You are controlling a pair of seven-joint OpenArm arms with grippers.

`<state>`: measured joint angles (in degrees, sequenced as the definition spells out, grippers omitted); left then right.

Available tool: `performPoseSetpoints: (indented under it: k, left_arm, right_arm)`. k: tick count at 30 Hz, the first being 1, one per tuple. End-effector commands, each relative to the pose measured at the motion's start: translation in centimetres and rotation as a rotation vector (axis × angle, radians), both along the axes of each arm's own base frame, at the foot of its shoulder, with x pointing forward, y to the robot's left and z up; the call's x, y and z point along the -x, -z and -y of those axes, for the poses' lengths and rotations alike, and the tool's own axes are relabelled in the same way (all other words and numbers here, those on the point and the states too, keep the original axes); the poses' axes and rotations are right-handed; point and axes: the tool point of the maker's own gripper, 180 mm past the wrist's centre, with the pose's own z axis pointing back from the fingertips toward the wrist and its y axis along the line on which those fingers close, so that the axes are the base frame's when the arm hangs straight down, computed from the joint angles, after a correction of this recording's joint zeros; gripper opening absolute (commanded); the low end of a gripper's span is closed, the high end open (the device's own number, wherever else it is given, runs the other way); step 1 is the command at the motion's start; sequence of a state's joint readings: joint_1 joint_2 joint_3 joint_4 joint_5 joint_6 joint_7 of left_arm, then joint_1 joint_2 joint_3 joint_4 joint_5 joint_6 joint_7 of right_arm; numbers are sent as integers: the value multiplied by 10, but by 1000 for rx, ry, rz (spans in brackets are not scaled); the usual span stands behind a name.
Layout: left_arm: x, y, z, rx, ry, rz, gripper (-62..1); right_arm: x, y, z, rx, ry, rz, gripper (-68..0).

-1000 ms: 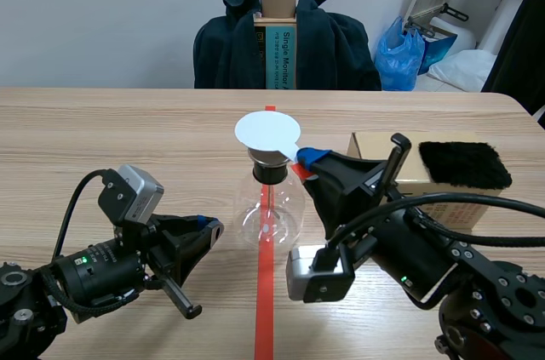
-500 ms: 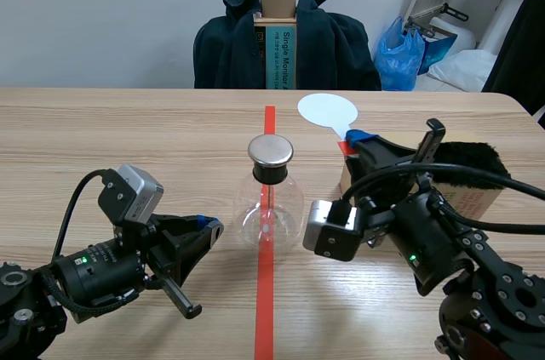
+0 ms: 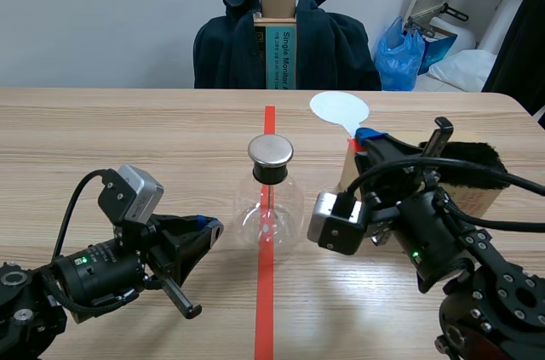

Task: Do the electroscope experiment.
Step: 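Move the plate toward and away from the electroscope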

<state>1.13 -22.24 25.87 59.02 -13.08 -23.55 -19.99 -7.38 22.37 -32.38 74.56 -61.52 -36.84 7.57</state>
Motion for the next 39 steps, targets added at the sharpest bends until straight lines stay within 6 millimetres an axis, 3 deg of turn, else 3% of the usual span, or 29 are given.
performPoseSetpoints:
  k: [1, 19, 33, 39]
  left_arm:
    - [-4, -12, 5, 33, -5, 31, -577]
    - [-4, -12, 5, 33, -4, 31, -577]
    - [-4, -12, 5, 33, -4, 31, -577]
    - [-4, -12, 5, 33, -4, 31, -578]
  right_arm:
    - [-1, -10, -5, -10, -26, 34, -669]
    - [34, -12, -51, 16, -342, 67, -669]
    - [38, -12, -55, 16, -375, 69, -669]
    - [24, -11, -40, 2, -257, 57, -669]
